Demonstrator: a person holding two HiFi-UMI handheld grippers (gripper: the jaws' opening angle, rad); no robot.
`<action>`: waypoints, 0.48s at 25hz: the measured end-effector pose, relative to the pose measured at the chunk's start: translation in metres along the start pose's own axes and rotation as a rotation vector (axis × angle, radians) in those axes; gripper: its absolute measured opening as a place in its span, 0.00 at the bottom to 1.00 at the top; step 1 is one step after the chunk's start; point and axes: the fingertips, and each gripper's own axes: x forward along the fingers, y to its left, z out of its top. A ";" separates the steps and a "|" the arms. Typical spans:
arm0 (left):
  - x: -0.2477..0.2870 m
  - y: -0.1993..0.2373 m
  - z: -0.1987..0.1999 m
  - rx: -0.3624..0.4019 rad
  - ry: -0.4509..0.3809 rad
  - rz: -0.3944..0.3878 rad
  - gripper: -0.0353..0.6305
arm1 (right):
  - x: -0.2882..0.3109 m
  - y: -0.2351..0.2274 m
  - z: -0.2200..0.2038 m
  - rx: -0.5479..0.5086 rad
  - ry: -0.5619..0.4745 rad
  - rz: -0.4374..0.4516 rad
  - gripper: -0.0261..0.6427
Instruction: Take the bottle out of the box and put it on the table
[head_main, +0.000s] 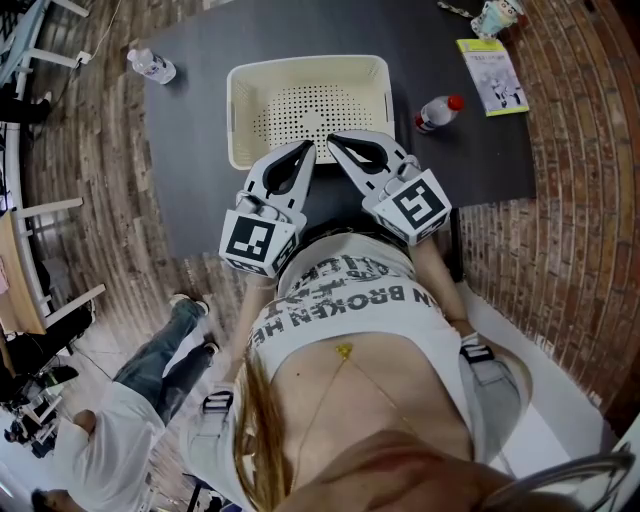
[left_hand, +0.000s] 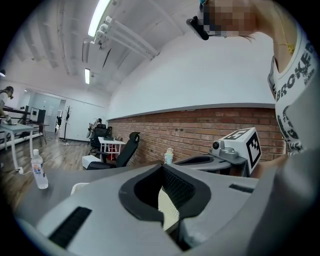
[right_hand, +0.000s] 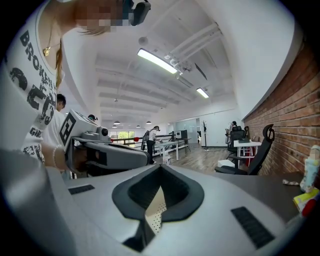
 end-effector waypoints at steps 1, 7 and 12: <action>0.000 0.000 0.000 -0.003 -0.001 -0.003 0.05 | 0.000 0.000 0.000 0.002 0.000 -0.001 0.05; 0.001 0.000 -0.001 -0.010 0.005 -0.011 0.05 | 0.001 0.000 0.001 0.008 -0.003 0.003 0.05; 0.003 -0.003 -0.005 -0.011 0.019 -0.020 0.05 | -0.001 -0.002 0.000 0.011 0.007 0.003 0.05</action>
